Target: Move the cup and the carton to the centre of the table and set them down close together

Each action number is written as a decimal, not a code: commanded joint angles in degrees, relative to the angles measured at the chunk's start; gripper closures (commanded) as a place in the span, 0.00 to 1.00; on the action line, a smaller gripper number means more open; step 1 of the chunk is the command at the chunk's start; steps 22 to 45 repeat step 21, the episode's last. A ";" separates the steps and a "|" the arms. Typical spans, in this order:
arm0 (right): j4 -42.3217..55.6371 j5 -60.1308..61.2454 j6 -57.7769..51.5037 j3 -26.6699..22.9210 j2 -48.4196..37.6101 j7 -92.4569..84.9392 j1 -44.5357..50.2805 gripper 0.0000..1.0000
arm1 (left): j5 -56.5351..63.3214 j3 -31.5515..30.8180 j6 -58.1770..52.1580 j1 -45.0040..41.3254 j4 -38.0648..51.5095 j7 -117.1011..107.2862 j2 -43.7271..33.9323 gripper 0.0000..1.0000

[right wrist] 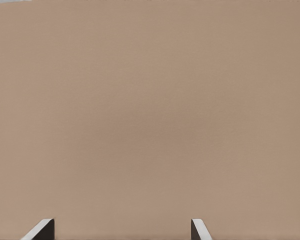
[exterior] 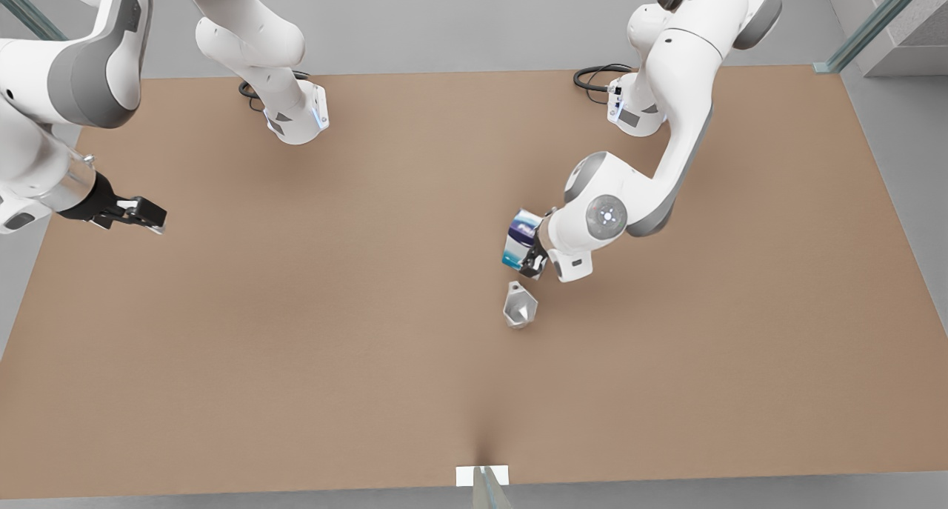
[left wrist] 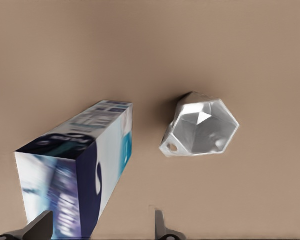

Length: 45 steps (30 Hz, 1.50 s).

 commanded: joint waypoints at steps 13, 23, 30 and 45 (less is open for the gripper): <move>-0.15 0.00 -0.26 0.18 0.00 0.54 0.33 0.00 | 10.84 10.93 -34.01 21.22 16.85 84.25 -12.92 0.00; -0.68 0.62 -0.61 0.27 0.00 0.11 0.51 0.00 | 11.81 11.01 -32.60 19.55 16.06 84.25 -14.33 0.00; -0.68 0.62 -0.61 0.27 0.00 0.11 0.51 0.00 | 11.81 11.01 -32.60 19.55 16.06 84.25 -14.33 0.00; -0.68 0.62 -0.61 0.27 0.00 0.11 0.51 0.00 | 11.81 11.01 -32.60 19.55 16.06 84.25 -14.33 0.00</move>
